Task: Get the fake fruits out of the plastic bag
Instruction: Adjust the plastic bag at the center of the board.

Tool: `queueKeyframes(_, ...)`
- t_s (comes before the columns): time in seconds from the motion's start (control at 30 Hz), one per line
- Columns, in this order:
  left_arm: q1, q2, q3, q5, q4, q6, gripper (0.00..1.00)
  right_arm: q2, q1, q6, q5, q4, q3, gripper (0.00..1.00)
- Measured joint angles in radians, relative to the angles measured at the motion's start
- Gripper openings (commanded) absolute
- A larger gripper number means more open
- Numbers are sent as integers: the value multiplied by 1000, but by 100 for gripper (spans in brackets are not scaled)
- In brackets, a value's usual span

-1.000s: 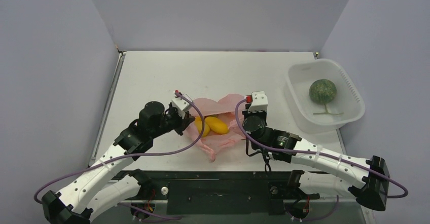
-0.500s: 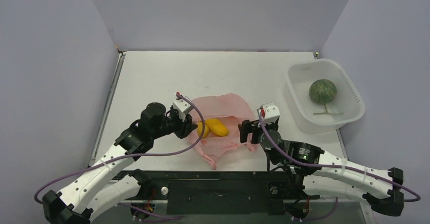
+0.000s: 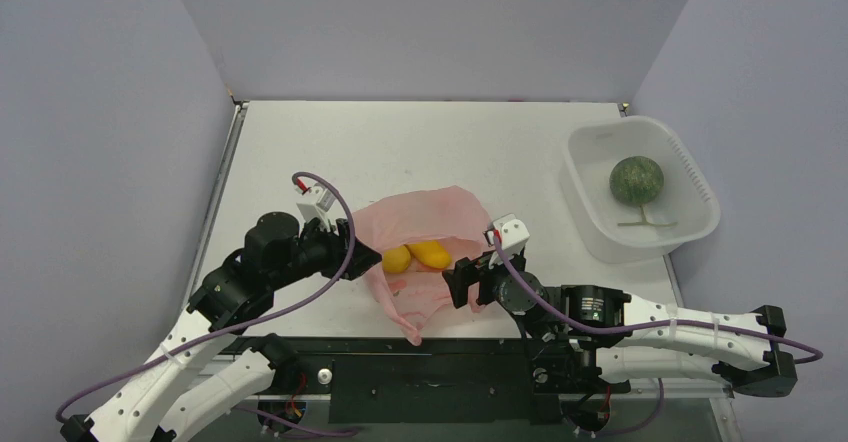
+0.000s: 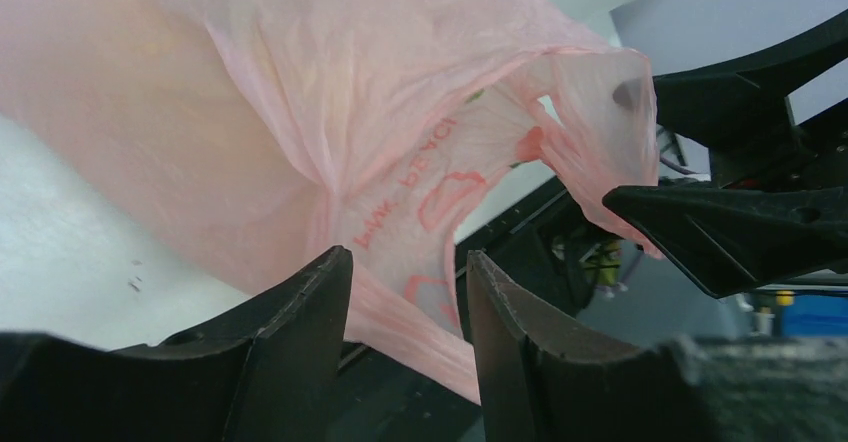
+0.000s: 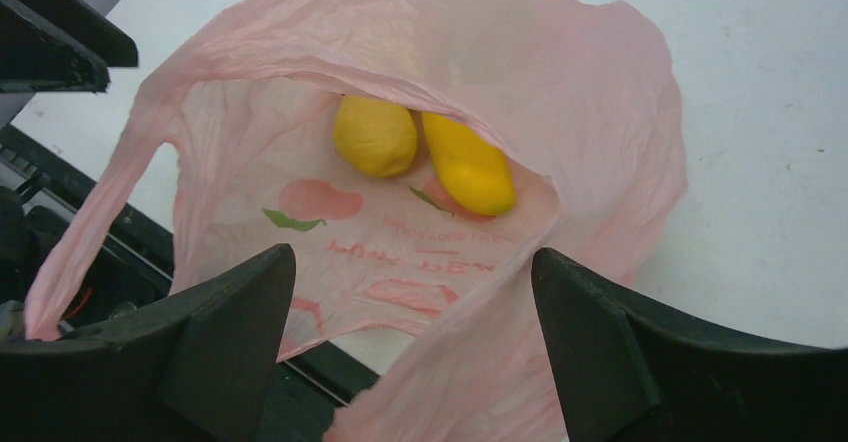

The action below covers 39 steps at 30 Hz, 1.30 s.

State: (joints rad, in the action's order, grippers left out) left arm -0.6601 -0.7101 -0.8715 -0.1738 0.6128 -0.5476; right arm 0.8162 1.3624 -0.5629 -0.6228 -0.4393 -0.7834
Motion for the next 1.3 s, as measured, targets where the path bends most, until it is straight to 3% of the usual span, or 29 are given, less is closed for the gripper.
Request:
queueKeyframes(0.17,-20,80,122,-36,-4,-205,50,40,56,-4,-13,5,-39,84)
queueKeyframes(0.3,-63,51,158,-42,19,-281,52,57,76,-8,-29,3,-41,84)
queueKeyframes(0.57,-179,-47,132,28,92,-286,48,66,160,-31,-105,-9,-45,84)
queueKeyframes(0.77,-189,-45,52,115,232,-232,59,111,243,-32,-183,-60,-115,85)
queueKeyframes(1.03,-190,183,77,26,179,-319,63,154,284,-19,-164,-1,-175,88)
queueKeyframes(1.23,-190,159,76,24,200,-346,62,181,284,-28,-122,105,-159,86)
queueKeyframes(1.3,-190,135,111,4,192,-351,57,203,283,-39,-112,135,-143,84)
